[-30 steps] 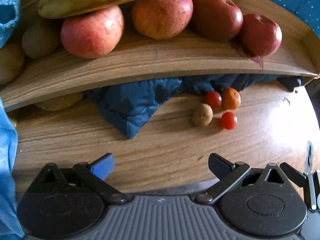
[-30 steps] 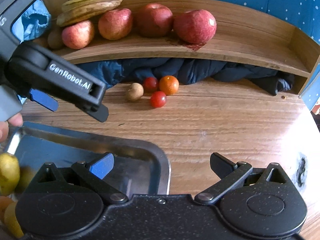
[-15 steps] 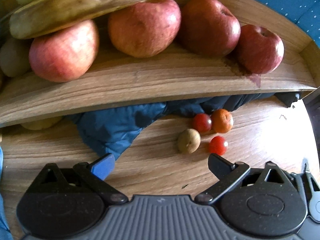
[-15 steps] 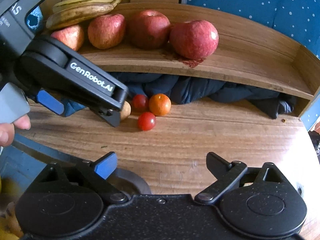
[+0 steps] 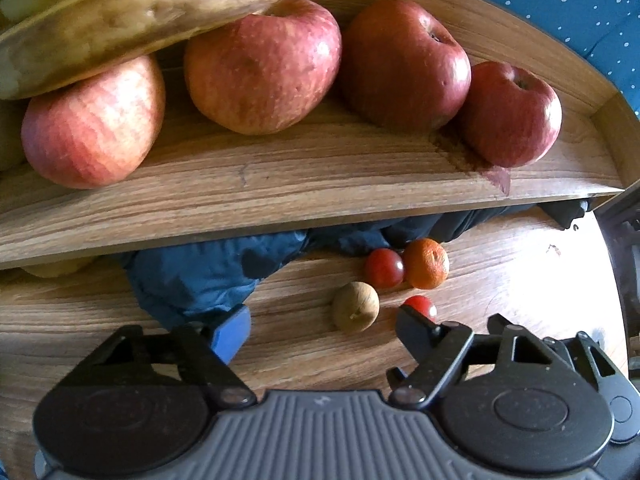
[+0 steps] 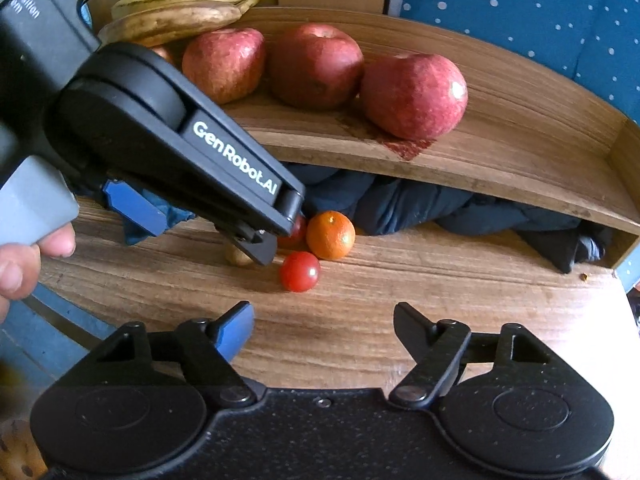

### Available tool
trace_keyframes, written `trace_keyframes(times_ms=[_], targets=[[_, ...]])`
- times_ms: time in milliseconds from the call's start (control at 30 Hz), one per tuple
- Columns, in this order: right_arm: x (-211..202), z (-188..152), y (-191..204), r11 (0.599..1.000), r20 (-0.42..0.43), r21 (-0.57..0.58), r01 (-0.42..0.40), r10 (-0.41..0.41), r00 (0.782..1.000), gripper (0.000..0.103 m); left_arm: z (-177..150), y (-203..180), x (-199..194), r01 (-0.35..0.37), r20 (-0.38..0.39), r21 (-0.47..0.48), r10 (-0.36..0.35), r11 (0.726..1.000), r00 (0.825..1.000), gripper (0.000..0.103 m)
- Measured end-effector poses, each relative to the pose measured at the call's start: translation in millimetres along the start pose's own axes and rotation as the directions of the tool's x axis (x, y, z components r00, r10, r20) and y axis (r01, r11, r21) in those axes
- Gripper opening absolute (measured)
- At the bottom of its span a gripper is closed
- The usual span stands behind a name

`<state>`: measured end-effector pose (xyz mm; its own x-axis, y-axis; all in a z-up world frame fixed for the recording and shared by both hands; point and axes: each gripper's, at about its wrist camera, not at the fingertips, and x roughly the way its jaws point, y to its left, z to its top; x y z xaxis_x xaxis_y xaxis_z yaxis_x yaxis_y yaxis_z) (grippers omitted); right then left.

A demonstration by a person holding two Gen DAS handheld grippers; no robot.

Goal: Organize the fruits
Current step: 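Close left tool on the small kiwi while right tool closes on the cherry tomato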

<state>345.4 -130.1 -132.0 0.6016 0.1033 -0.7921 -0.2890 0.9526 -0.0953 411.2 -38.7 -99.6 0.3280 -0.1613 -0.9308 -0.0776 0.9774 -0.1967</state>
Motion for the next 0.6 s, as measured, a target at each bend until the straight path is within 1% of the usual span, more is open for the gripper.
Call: trace_keyframes(times_ms=[67,300,367,467,600], targets=[[3,2,0,1.0,0.001,-0.005,-0.007,0.007,1.0,0.076,3,1,1,0.007,0.0,-0.001,-0.007,1.0,1.0,0.078],[8,7,2,0.999,0.002,-0.026,-0.026,0.026,1.0,0.067,8,0,10,0.039,-0.002,0.004,-0.039,0.999,0.999,0.058],[9,8,2,0.999,0.002,-0.03,-0.034,0.034,0.999,0.06,9,0,11,0.049,-0.005,0.005,-0.049,0.999,0.999,0.054],[11,10,2,0.998,0.001,-0.04,-0.041,0.041,0.999,0.053,12,0,11,0.064,-0.008,0.001,-0.064,0.998,0.998,0.049],[12,14,2,0.997,0.004,-0.053,-0.051,0.052,0.999,0.047,13,-1,12,0.079,-0.013,0.003,-0.079,0.997,0.997,0.041]])
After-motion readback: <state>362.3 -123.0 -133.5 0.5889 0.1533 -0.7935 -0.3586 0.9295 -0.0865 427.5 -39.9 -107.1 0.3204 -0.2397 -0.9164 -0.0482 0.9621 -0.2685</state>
